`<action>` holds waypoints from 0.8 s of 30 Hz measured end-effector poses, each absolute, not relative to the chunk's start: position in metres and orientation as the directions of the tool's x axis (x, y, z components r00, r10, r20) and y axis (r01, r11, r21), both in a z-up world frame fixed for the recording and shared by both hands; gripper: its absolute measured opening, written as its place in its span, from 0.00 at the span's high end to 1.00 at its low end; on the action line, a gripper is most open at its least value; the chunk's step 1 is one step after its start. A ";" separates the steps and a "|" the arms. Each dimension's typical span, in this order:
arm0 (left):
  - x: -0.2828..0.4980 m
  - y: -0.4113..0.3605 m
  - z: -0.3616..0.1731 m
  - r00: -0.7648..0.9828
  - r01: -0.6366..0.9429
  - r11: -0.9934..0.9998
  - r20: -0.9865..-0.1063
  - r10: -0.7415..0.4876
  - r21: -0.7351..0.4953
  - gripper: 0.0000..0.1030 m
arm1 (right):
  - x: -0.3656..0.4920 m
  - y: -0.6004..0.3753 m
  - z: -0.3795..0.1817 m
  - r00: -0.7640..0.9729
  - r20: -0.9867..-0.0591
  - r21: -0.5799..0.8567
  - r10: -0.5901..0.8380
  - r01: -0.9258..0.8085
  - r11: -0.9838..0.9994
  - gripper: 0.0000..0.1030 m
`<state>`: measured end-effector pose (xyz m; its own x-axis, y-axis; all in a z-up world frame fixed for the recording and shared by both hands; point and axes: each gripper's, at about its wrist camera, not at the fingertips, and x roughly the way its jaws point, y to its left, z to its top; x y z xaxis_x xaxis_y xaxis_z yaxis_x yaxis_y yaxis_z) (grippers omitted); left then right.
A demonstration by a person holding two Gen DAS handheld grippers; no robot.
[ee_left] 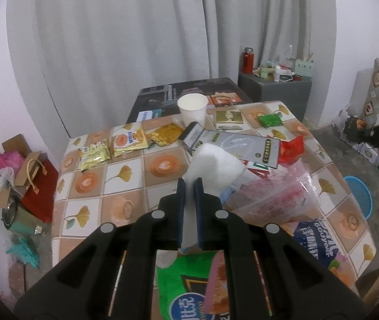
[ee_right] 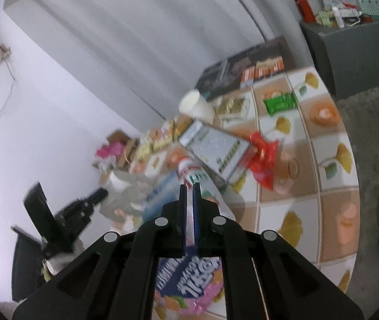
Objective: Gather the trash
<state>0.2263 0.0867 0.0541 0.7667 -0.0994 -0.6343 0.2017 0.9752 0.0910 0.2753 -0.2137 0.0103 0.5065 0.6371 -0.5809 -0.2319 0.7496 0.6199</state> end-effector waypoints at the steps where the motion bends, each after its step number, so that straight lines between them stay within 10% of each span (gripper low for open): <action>1: 0.226 0.085 0.053 0.764 0.206 0.974 -0.636 -0.103 0.090 0.94 | 0.277 -0.210 0.005 0.492 -0.595 0.617 0.636 -0.227 0.754 0.75; 3: 0.227 0.083 0.049 0.760 0.214 0.973 -0.640 -0.110 0.086 0.94 | 0.282 -0.201 -0.004 0.469 -0.620 0.607 0.629 -0.222 0.764 0.51; 15: 0.239 0.082 0.026 0.731 0.241 0.969 -0.665 -0.150 0.046 0.94 | 0.335 -0.135 -0.046 0.413 -0.746 0.442 0.522 -0.278 0.852 0.45; 24: 0.242 0.085 0.022 0.728 0.244 0.969 -0.668 -0.156 0.040 0.94 | 0.323 -0.113 -0.036 0.481 -0.756 0.283 0.443 -0.370 0.885 0.87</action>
